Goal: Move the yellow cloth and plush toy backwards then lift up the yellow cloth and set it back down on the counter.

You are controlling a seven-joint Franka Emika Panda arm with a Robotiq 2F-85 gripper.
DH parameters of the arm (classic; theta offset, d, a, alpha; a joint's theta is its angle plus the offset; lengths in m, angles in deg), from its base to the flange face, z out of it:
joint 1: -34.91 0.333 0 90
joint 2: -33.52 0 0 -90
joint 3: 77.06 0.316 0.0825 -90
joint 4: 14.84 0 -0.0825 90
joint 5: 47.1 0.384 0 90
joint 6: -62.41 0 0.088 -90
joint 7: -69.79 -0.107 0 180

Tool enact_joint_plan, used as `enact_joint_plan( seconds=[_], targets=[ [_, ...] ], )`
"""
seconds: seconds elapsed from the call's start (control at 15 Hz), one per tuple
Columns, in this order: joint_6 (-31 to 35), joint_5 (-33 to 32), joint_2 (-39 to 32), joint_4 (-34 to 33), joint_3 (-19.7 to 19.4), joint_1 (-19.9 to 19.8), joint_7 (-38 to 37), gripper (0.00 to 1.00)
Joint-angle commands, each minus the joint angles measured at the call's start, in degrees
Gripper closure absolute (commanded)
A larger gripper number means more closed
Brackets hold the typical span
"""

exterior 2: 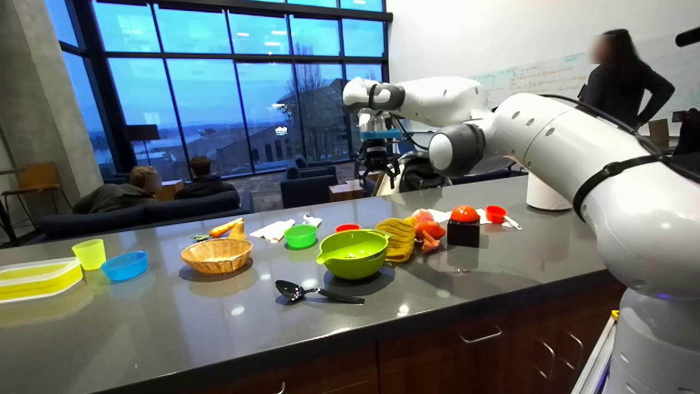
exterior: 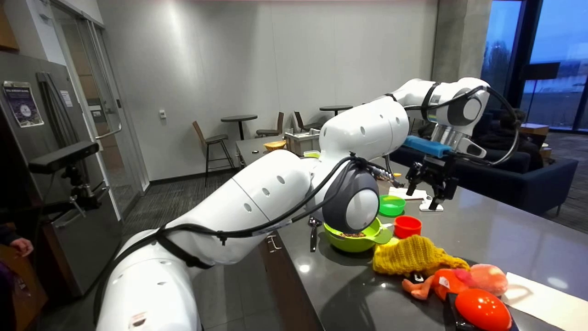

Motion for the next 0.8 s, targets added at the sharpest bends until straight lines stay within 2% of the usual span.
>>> enact_joint_plan(
  seconds=[0.0,0.27,0.73],
  targets=[
    [0.7,1.0,-2.4,-1.4,1.3,-1.4,1.8,0.0],
    [0.7,1.7,-4.3,-1.5,2.0,-2.7,1.8,0.0],
    [0.7,2.4,-7.5,-1.7,2.2,-7.9,5.6,0.0]
  ],
)
